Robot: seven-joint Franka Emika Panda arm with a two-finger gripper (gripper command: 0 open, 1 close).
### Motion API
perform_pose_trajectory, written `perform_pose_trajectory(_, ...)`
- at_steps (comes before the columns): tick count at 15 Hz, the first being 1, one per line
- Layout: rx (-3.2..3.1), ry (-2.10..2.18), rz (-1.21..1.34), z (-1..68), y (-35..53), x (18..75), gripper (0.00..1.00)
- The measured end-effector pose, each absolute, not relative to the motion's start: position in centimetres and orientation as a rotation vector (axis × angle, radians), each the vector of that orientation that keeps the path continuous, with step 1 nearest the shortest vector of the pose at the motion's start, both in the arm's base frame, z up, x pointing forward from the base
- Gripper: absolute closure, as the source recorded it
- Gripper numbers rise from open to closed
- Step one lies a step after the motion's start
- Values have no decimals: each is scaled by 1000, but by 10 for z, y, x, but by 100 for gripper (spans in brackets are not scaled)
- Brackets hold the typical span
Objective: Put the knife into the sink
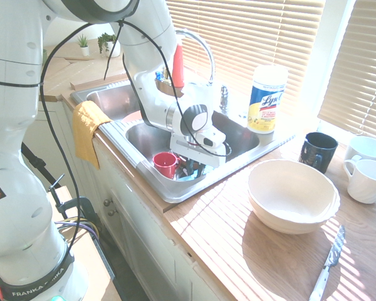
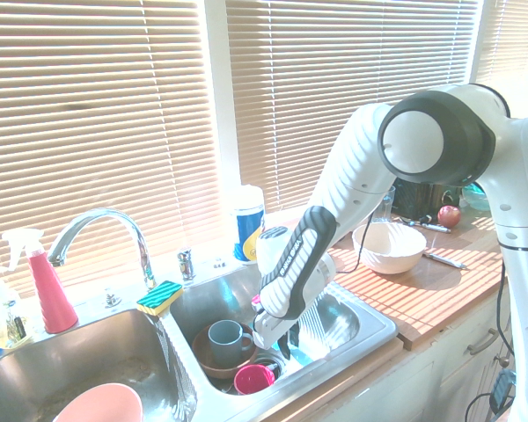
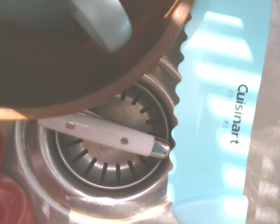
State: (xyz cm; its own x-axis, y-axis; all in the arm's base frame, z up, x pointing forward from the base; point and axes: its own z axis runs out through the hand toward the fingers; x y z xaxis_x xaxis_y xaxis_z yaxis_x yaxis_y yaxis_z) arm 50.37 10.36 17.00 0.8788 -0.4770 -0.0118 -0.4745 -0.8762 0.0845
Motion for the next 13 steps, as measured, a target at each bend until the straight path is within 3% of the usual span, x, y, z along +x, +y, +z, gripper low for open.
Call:
perform_pose_trajectory(9, 2982, -752, -22, 176, 109, 508, 0)
perform_pose_trajectory(13, 2999, -789, 94, 234, 110, 520, 0)
